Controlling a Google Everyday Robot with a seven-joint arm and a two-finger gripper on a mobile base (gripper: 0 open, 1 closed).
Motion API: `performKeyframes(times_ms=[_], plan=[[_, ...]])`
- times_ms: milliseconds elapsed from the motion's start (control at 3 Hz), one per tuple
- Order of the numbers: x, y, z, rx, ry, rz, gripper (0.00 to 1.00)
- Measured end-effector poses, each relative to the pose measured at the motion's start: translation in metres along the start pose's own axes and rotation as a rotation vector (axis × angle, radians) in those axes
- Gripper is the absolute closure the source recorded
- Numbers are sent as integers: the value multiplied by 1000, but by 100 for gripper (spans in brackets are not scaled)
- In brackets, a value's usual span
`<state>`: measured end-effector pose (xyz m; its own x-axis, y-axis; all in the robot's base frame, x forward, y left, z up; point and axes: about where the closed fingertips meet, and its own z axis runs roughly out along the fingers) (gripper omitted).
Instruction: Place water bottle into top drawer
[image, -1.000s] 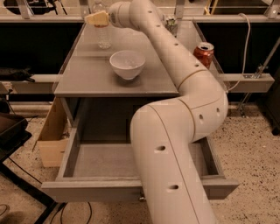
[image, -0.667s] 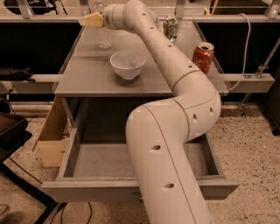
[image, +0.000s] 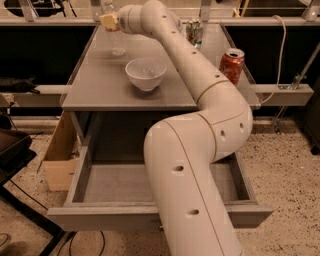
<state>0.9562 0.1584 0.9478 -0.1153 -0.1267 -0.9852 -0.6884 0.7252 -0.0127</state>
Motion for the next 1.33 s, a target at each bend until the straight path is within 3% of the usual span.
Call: performKeyframes(times_ms=[667,1000,1333], plan=[[0,0,0,0,0,0,96],[-24,-7,-26,-22,-37,-34,100],[-67,-12,-90,-75,-69,-114,100]])
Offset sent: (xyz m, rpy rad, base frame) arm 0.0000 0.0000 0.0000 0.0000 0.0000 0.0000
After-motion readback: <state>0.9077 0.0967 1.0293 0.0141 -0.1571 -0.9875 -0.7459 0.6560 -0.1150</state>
